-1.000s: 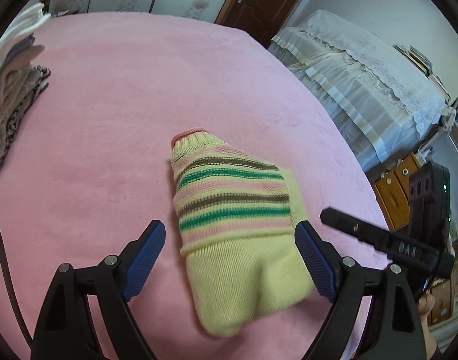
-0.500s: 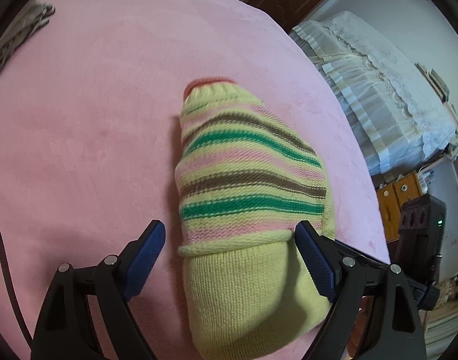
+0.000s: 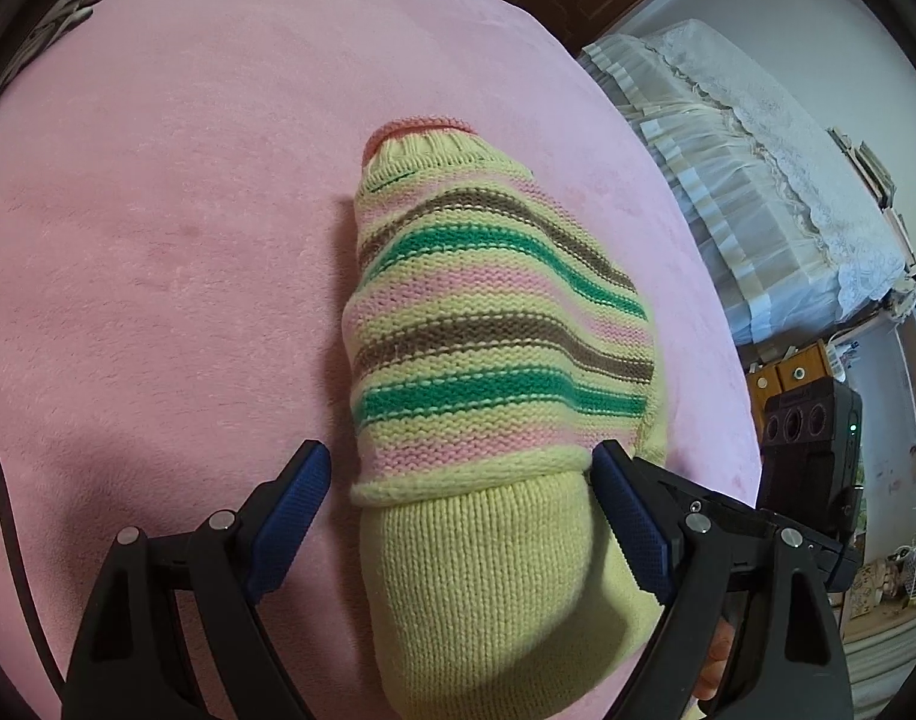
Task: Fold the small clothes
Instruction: 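Lift the cardigan with both tools and carry it onto the white clothes stack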
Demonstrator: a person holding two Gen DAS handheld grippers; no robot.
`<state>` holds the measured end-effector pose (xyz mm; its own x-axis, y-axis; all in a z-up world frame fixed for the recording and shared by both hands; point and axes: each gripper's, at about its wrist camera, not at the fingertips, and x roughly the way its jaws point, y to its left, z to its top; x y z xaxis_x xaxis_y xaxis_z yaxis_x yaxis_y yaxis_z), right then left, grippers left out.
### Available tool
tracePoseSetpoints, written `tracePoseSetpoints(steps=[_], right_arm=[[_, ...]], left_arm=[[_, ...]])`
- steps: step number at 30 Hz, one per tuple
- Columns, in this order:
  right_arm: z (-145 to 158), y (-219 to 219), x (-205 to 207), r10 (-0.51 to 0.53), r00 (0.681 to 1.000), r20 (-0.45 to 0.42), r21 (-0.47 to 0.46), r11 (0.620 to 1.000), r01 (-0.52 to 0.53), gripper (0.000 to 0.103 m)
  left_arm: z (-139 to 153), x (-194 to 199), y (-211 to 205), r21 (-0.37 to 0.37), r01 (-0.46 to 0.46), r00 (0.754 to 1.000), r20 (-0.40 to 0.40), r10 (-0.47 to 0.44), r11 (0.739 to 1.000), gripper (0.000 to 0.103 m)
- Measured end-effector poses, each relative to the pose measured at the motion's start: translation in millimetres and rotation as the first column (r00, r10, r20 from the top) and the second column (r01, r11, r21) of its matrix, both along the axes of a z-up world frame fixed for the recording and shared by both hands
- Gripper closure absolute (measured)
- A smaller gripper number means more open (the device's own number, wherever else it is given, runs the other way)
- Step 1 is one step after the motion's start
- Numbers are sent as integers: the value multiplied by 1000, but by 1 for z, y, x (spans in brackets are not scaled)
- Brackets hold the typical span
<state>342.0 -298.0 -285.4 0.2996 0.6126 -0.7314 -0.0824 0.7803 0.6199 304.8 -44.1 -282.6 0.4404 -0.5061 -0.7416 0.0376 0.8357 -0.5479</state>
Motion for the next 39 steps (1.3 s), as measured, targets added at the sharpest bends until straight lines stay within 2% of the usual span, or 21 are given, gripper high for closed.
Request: tracePoseSetpoints(steps=[1,2,5,8,10,14,17,20,25,29,33,37,39], right_arm=[[0,1,1,8,1000,1,9,1000,-8,37],[0,4,2,12,1000,-1,17,1000,-12,39],[-3,7,6,11,1000,-21,45,999,-10,39],[-8,3,7,6,999,-41,89,996,-3,41],[-7,4,5,6,999,-33,102,995,-3,52],[8,15,0,3,1000,1,47,999,-3,61],[23,25,-5,-3,999,36,-6,1000,4,65],[42,35,-12,-10,998,67,-34,999,12,67],[88,53,-29,10,992,124,-12,1000,-8,67],[142,89,-33,43,980,195,7,999,-45,67],[207,153,-24,89,956,281,37,994,-104,67],[260,232,-4,158,920,359,28,983,-181,67],[278,274,12,190,909,371,25,976,-214,67]], left_arm=[[1,0,-2,8,4,1000,6,-4,1000,16],[2,-1,-5,21,14,1000,12,-15,1000,16],[4,-3,-16,66,32,999,30,-34,997,16],[5,-1,-19,54,46,998,29,-48,997,28],[8,0,-20,59,44,998,41,-47,997,36],[15,-4,-19,63,53,997,59,-57,997,48],[25,-9,-14,40,33,997,71,-36,999,50],[43,-18,-9,50,19,995,101,-24,999,51],[99,-42,18,54,0,986,169,-9,999,51],[164,-56,60,73,-26,973,231,8,997,50],[240,-67,131,118,-82,949,313,41,990,50],[298,-64,198,191,-148,930,360,71,970,49],[316,-56,231,234,-163,927,368,68,958,49]])
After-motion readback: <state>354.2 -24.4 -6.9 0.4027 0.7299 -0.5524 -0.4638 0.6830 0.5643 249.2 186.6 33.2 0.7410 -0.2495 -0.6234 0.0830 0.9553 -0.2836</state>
